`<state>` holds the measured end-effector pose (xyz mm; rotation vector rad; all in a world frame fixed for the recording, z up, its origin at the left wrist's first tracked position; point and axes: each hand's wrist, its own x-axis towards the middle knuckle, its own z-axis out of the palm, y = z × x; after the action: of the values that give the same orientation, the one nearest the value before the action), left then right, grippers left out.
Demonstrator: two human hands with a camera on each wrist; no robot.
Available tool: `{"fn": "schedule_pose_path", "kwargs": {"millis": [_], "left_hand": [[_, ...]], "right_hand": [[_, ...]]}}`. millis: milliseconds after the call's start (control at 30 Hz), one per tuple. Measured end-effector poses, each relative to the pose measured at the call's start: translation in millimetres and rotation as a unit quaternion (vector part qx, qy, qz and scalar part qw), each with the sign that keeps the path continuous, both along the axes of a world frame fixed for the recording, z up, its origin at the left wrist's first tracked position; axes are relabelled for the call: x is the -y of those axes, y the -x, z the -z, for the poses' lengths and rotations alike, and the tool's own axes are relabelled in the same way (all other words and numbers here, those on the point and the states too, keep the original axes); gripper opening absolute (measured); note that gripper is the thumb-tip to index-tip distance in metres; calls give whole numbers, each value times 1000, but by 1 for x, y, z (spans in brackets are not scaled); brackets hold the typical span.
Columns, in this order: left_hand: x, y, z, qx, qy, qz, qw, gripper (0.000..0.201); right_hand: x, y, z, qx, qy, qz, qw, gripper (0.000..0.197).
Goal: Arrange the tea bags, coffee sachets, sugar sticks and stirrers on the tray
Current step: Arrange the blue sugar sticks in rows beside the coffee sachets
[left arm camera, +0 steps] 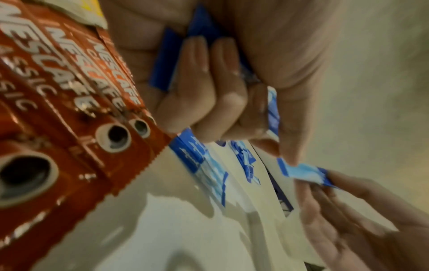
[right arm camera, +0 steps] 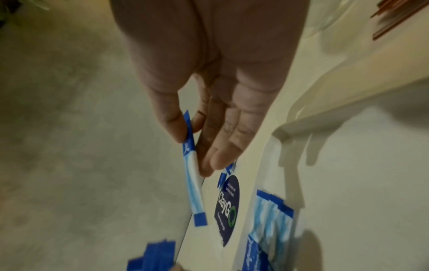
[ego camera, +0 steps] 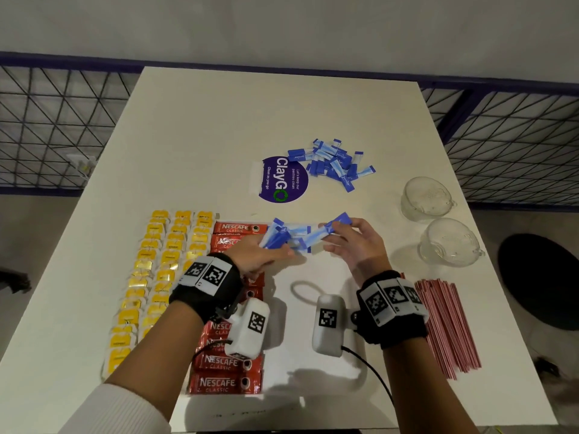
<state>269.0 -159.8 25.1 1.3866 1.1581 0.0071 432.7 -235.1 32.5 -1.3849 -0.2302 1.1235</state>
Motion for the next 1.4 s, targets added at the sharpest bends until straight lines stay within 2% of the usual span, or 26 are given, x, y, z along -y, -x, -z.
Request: {"fn": "schedule_pose_path", "kwargs": {"millis": [67, 133, 200, 267, 367, 600, 733, 867, 1000, 1133, 1267, 1400], "left_hand": [[-5, 4, 1, 17, 7, -75, 997, 31], [-8, 4, 0, 53, 22, -125, 990, 26], [-8, 0, -3, 88, 36, -140, 986, 27], [-7, -5, -5, 100, 38, -134, 985, 30], [-7, -10, -6, 70, 12, -113, 991, 39], [-15, -1, 5, -9, -57, -148, 987, 37], [-16, 1, 7, -58, -103, -120, 986, 39], [-17, 1, 10, -110, -122, -53, 985, 40], [-19, 2, 13, -179, -178, 16, 968, 39], [-19, 0, 13, -189, -208, 40, 959, 32], [-20, -3, 13, -212, -220, 62, 950, 31], [-20, -4, 14, -216, -217, 69, 949, 29]], "right_hand": [[1, -1, -1, 29, -7, -16, 999, 16], [0, 0, -1, 105, 16, -67, 992, 10], [-1, 6, -1, 146, 18, -123, 981, 5], [-3, 13, 0, 136, 14, -171, 976, 11], [-7, 21, 0, 141, 20, -234, 962, 11], [-9, 15, 4, 125, 114, -265, 949, 8], [-8, 6, 9, 135, 131, -259, 947, 12], [-7, -1, 13, 145, 161, -277, 936, 8], [-4, -5, 17, 117, 192, -297, 928, 9], [-5, -5, 21, 110, 230, -308, 917, 5], [-11, 0, 26, 115, 273, -304, 905, 17], [-15, 3, 26, 108, 285, -279, 910, 17]]}}
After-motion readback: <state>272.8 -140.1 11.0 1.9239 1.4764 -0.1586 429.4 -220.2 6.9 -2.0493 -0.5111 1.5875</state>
